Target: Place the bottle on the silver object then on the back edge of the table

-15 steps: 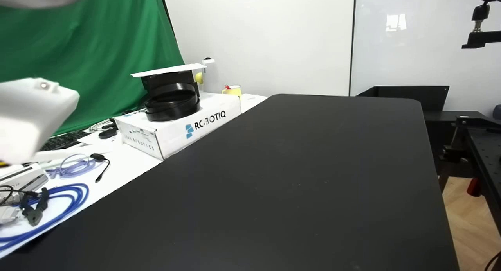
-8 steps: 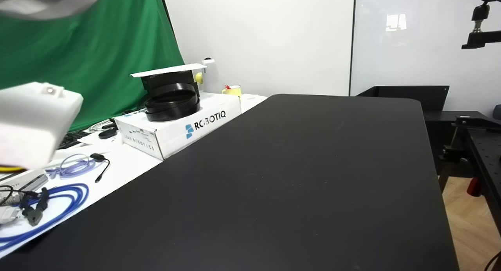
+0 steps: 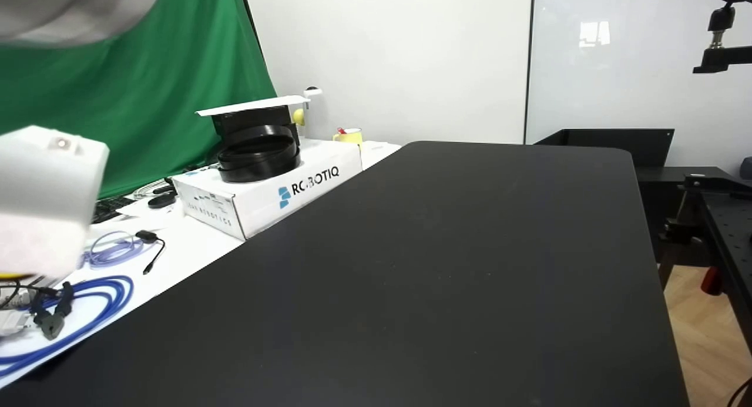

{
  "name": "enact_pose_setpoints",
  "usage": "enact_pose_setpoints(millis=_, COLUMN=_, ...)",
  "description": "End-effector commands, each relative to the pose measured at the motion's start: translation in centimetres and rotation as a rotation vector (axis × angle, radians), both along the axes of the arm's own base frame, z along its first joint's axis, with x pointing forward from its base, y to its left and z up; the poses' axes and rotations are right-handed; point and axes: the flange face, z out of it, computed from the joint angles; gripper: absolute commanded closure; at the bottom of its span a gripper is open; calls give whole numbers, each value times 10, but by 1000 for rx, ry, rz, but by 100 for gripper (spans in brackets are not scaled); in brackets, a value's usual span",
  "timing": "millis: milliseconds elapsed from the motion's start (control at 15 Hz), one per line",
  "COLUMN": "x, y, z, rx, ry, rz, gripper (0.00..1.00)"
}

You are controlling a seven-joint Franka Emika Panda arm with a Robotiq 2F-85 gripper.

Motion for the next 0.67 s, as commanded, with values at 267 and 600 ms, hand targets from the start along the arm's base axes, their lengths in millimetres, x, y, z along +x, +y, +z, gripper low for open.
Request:
enact_pose_setpoints(millis=267, x=-2, y=1, z=-15, rx=-1, ry=-2, rz=-13, gripper=82)
enact_pose_setpoints(millis=600, x=-2, y=0, z=-24, rx=-4, ry=9, rz=-14, gripper=82)
